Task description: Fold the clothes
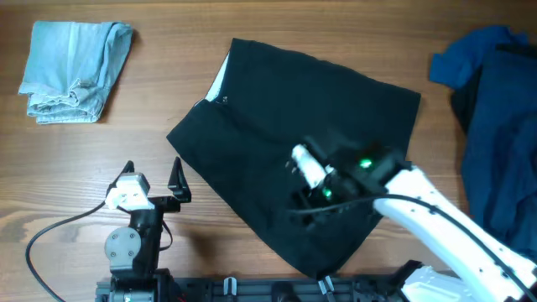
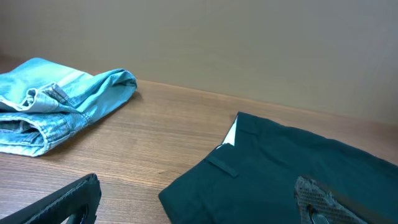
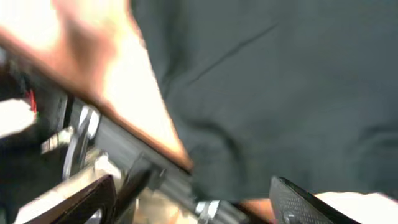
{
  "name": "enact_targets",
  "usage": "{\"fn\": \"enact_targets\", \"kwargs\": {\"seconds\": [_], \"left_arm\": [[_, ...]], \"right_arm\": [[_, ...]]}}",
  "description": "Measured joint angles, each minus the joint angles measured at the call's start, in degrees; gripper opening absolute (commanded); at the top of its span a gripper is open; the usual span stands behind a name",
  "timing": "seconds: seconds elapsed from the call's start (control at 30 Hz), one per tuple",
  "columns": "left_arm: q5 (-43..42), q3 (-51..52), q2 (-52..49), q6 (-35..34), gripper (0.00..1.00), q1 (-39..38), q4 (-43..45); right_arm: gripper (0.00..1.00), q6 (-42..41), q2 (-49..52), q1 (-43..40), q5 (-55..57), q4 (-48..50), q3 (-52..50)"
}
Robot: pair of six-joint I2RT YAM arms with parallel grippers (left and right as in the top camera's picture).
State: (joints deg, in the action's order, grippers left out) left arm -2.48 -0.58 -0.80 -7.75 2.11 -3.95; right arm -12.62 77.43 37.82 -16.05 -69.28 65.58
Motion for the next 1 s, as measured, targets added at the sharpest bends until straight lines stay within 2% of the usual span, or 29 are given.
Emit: {"fn": "enact_targets", "kwargs": {"seconds": [0.1,0.23,0.37,0.57,0.73,0.9,1.0], "left_arm": [[0.00,0.00,0.00,0.00,1.00,0.00,0.00],[0.00,0.00,0.00,0.00,1.00,0.00,0.00],[0.00,0.00,0.00,0.00,1.00,0.00,0.00],[-0.90,0.00,0.00,-0.02,1.00,0.00,0.42],[-5.77,-0.02,0.00,-0.17,1.00,0.00,1.38],[-7.67,-4.83,-0.20,-1.20,1.00,0.00,-5.46],[-8.09,-12.55,-2.25,-1.57,0.99,0.00,-11.58]], "right_arm": [[0.81,-0.44,0.02,-6.47,3.04,2.93,0.04],[0.93,-0.52,0.02,-13.38,4.76,5.20,0.04],[0.97,0.52,0.02,-16.79,5.51,5.38,0.04],[0.98,1.16,0.02,-17.79,6.10,6.67,0.04],[0.99,1.36,0.02,-17.79,6.10,8.11,0.04],[0.99,1.38,0.02,-17.79,6.10,8.28,0.04],[0.99,1.38,0.02,-17.79,6.10,8.94,0.04]]}}
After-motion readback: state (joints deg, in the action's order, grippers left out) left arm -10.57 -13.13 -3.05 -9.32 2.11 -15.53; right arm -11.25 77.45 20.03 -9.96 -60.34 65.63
